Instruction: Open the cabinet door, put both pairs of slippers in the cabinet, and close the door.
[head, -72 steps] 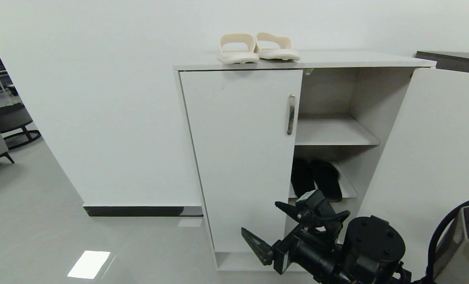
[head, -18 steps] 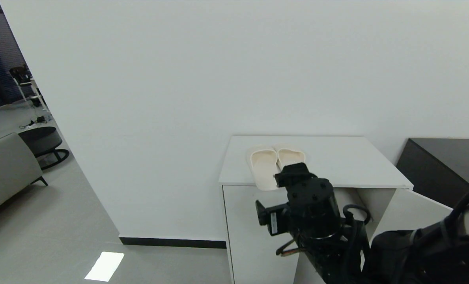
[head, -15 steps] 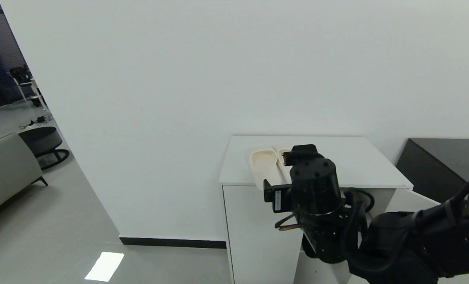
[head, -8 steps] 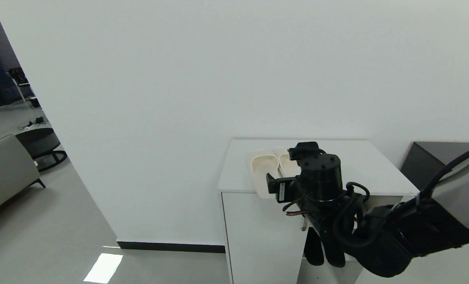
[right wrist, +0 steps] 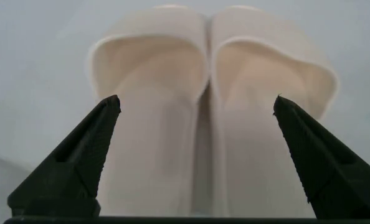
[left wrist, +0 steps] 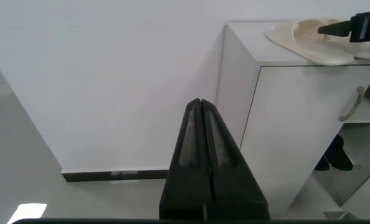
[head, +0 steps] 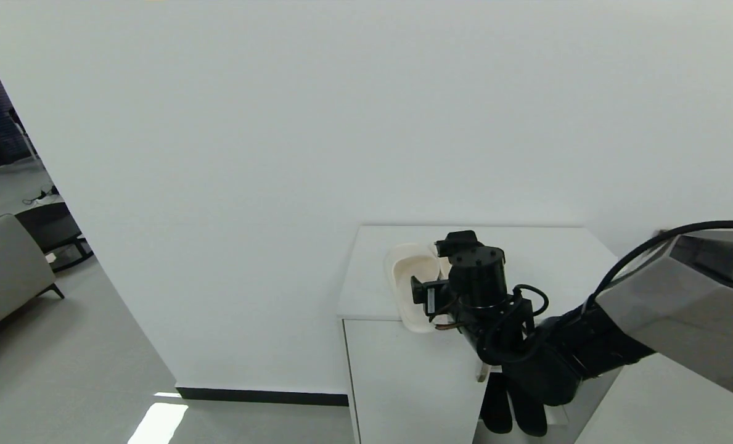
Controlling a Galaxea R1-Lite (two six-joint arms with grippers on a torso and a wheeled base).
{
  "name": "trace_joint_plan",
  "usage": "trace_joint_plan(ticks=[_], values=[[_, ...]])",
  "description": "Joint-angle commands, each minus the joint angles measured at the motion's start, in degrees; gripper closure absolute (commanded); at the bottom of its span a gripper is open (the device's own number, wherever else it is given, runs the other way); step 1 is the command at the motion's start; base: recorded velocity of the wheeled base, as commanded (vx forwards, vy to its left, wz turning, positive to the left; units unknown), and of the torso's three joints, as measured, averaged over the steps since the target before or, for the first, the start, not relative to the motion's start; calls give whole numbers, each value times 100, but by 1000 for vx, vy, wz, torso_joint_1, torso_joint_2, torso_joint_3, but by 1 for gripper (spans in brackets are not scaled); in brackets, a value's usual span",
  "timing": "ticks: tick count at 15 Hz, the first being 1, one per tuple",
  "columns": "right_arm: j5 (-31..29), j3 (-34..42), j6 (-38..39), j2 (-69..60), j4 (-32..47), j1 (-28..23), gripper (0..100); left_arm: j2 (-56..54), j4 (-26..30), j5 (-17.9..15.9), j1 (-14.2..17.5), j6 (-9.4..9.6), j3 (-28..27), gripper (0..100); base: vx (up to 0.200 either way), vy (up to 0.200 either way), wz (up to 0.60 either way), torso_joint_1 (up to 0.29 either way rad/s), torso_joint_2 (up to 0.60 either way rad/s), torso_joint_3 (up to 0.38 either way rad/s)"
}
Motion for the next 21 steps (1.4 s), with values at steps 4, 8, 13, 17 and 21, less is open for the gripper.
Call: trace_joint_plan(ticks=[4, 8, 13, 17, 21], values=[[162, -932, -135, 784, 143, -319, 0, 9, -1, -2, -1, -8, 0, 100, 0, 0, 0, 0, 0, 0], [162, -1494, -179, 995, 486, -486, 0, 9, -1, 7, -1, -8, 0, 100, 0, 0, 0, 0, 0, 0], [215, -1828, -215, 1101, 635, -504, 100, 9, -1, 7, -1, -16, 0, 100, 0, 0, 0, 0, 0, 0], [320, -1969, -215, 1110, 723, -504, 100, 9, -1, -2, -1, -16, 0, 100, 0, 0, 0, 0, 0, 0], [329, -2048, -197, 1101, 802, -486, 100, 9, -1, 7, -1, -16, 0, 100, 0, 0, 0, 0, 0, 0]])
